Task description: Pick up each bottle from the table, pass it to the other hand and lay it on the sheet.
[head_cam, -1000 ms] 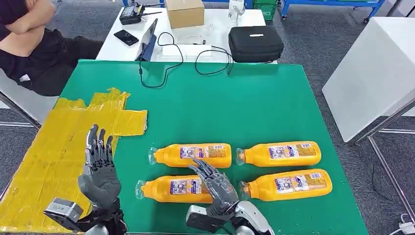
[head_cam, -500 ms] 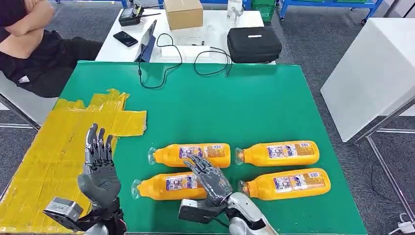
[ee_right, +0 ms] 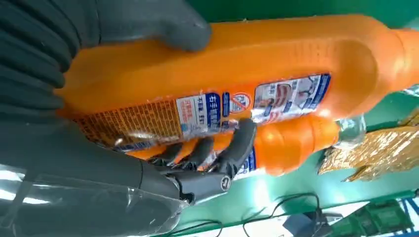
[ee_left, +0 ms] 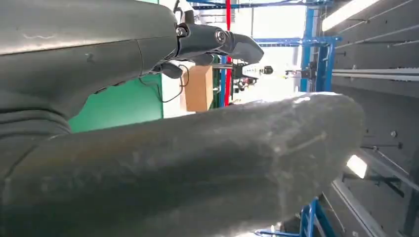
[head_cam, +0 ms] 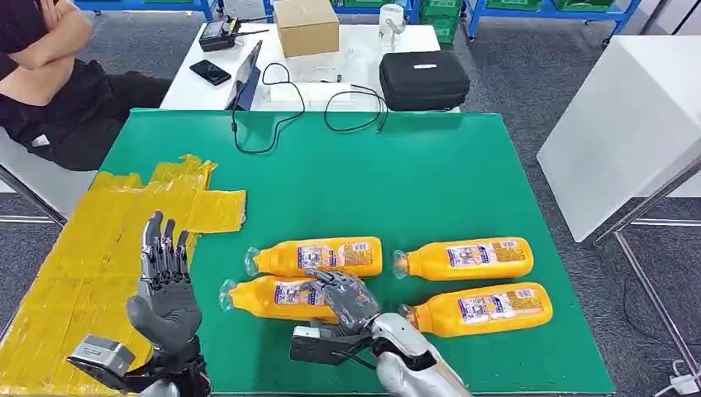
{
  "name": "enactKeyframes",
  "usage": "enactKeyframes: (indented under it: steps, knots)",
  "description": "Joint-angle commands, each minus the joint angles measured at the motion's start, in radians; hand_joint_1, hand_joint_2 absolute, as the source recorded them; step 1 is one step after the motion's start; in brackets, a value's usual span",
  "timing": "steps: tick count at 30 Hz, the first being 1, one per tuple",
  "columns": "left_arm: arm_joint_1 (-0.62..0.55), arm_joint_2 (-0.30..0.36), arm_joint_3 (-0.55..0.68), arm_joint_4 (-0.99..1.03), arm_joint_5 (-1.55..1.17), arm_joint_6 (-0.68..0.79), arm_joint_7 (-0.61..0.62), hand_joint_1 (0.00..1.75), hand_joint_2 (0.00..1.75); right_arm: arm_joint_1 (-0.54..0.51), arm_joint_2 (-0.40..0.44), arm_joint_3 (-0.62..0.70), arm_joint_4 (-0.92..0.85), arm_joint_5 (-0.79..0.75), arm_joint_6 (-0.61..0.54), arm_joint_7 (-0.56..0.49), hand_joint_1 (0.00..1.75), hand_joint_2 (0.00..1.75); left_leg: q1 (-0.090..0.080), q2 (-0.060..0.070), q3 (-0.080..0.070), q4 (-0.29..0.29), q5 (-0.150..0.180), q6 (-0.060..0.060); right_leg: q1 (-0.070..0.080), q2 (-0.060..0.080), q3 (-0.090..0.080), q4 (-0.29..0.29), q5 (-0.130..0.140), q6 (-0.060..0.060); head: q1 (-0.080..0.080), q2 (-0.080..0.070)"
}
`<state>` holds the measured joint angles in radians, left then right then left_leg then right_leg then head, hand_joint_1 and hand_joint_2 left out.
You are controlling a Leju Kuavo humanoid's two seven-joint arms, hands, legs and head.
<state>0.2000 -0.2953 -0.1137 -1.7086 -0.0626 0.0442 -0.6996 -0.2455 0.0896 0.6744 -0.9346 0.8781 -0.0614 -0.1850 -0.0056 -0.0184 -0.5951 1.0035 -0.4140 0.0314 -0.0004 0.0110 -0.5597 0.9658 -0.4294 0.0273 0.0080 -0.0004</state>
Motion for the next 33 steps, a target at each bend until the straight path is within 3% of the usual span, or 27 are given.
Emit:
enactKeyframes:
  steps: [1,10,14,19,20,21,22,24,28,29,30,32,33]
  knots:
    - [-0.012,0.006,0.024,0.022,0.002,-0.003,0.001,0.00,0.00,0.034,-0.039,0.031,0.132,-0.005,0.038,0.007,1.61,1.75,0.001,-0.003,0.000,-0.002,0.002,-0.002,0.001,-0.005,0.002,-0.003,0.000,0.000,0.000,0.000]
    - [-0.016,0.000,0.035,0.020,0.002,-0.017,0.001,0.00,0.00,0.025,-0.062,0.066,0.146,-0.006,0.065,0.013,1.57,1.75,0.001,-0.002,0.002,-0.002,0.000,-0.001,0.001,-0.004,0.004,-0.002,0.000,0.001,0.000,0.000]
    - [-0.018,-0.003,0.044,0.015,0.009,-0.027,0.001,0.00,0.00,0.025,-0.089,0.095,0.147,-0.003,0.078,0.015,1.66,1.75,0.001,-0.003,0.002,-0.002,0.000,-0.002,0.001,-0.005,0.004,-0.003,0.000,0.001,0.000,0.000]
    - [-0.016,-0.007,0.059,0.012,0.015,-0.041,0.001,0.00,0.00,0.021,-0.129,0.136,0.146,0.011,0.114,0.040,1.52,1.75,0.001,-0.004,0.004,-0.002,0.000,-0.002,0.001,-0.006,0.006,-0.003,-0.001,0.000,0.000,0.000]
    - [-0.017,-0.010,0.063,0.012,0.019,-0.048,0.001,0.00,0.00,0.016,-0.133,0.144,0.160,0.017,0.137,0.068,1.38,1.75,0.001,-0.003,0.005,-0.002,0.000,-0.002,0.001,-0.005,0.007,-0.003,-0.002,0.000,0.000,0.000]
    - [-0.016,-0.013,0.068,0.011,0.018,-0.049,0.001,0.00,0.00,0.013,-0.129,0.153,0.172,0.037,0.128,0.102,0.51,1.75,0.001,-0.004,0.004,-0.003,0.000,-0.002,0.001,-0.007,0.006,-0.004,-0.001,0.000,0.000,0.000]
    - [-0.010,-0.019,0.075,0.004,0.017,-0.053,0.001,0.00,0.00,0.008,-0.111,0.152,0.198,0.055,0.100,0.134,0.00,1.75,0.001,-0.004,0.006,-0.002,0.000,-0.002,0.001,-0.006,0.008,-0.004,-0.002,0.000,0.000,0.000]
    - [0.002,-0.028,0.084,-0.003,0.014,-0.067,0.001,0.00,0.00,-0.008,-0.071,0.159,0.255,0.095,0.087,0.207,0.00,1.75,0.001,-0.002,0.006,-0.002,-0.001,-0.003,0.001,-0.005,0.008,-0.004,-0.002,0.000,0.000,0.000]
    - [0.001,-0.048,0.101,-0.001,0.006,-0.092,0.001,0.00,0.00,-0.036,-0.033,0.170,0.342,0.143,0.092,0.248,0.00,1.75,0.001,-0.001,0.006,-0.003,-0.002,-0.003,0.001,-0.004,0.007,-0.004,-0.001,0.001,-0.001,0.000]
    - [-0.002,-0.051,0.104,0.001,0.005,-0.094,0.001,0.00,0.00,-0.036,-0.033,0.171,0.347,0.149,0.092,0.250,0.00,0.00,0.001,0.000,0.007,-0.002,-0.004,0.000,0.001,-0.003,0.007,-0.003,-0.002,0.000,0.000,0.000]
    - [-0.003,-0.051,0.105,0.000,0.006,-0.096,0.001,0.00,0.00,-0.033,-0.036,0.172,0.348,0.152,0.090,0.250,0.00,0.00,0.002,-0.001,0.003,-0.001,-0.003,-0.001,0.002,-0.005,0.005,-0.003,-0.006,-0.002,0.000,0.000]
    - [-0.004,-0.052,0.105,0.000,0.007,-0.096,0.001,0.00,0.00,-0.032,-0.039,0.172,0.347,0.154,0.089,0.248,0.00,0.00,0.002,0.008,0.019,0.002,-0.016,0.000,0.002,0.004,0.018,0.001,-0.018,-0.003,0.000,0.000]
    - [-0.005,-0.053,0.105,0.002,0.007,-0.097,0.001,0.00,0.00,-0.030,-0.042,0.172,0.345,0.156,0.087,0.248,0.00,0.00,0.002,0.010,0.009,0.004,-0.013,-0.001,0.001,0.003,0.008,0.004,-0.015,-0.004,0.000,0.000]
